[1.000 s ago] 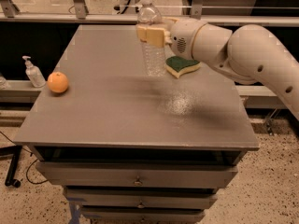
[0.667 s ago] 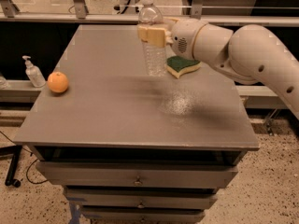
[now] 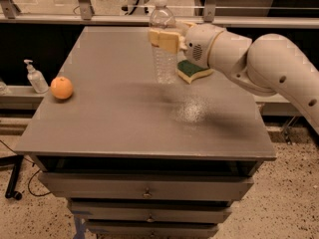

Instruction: Place water bottle upright

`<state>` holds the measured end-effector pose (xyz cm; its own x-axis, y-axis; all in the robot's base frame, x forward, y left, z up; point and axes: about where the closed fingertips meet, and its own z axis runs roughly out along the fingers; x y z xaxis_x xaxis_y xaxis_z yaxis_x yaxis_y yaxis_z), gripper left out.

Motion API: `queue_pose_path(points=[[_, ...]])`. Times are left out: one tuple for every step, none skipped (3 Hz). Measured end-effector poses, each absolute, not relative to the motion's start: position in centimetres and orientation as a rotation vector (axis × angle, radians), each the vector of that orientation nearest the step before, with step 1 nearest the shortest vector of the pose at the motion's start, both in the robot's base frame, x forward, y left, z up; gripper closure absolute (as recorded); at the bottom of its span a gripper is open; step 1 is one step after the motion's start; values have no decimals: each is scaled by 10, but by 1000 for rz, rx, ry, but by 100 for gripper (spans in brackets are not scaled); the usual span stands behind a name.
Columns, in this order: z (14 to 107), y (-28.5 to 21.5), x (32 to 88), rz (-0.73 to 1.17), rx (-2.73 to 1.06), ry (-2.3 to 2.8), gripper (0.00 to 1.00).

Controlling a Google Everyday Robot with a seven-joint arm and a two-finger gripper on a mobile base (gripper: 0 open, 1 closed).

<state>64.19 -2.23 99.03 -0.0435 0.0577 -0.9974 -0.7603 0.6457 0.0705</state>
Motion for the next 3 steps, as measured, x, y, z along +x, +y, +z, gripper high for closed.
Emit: queue_pose_path(points=[[986,-34,631,765,-608,1452,100],[987,-49,619,799,-595,1411,100],[987,-59,610,835,-627,1356,100]])
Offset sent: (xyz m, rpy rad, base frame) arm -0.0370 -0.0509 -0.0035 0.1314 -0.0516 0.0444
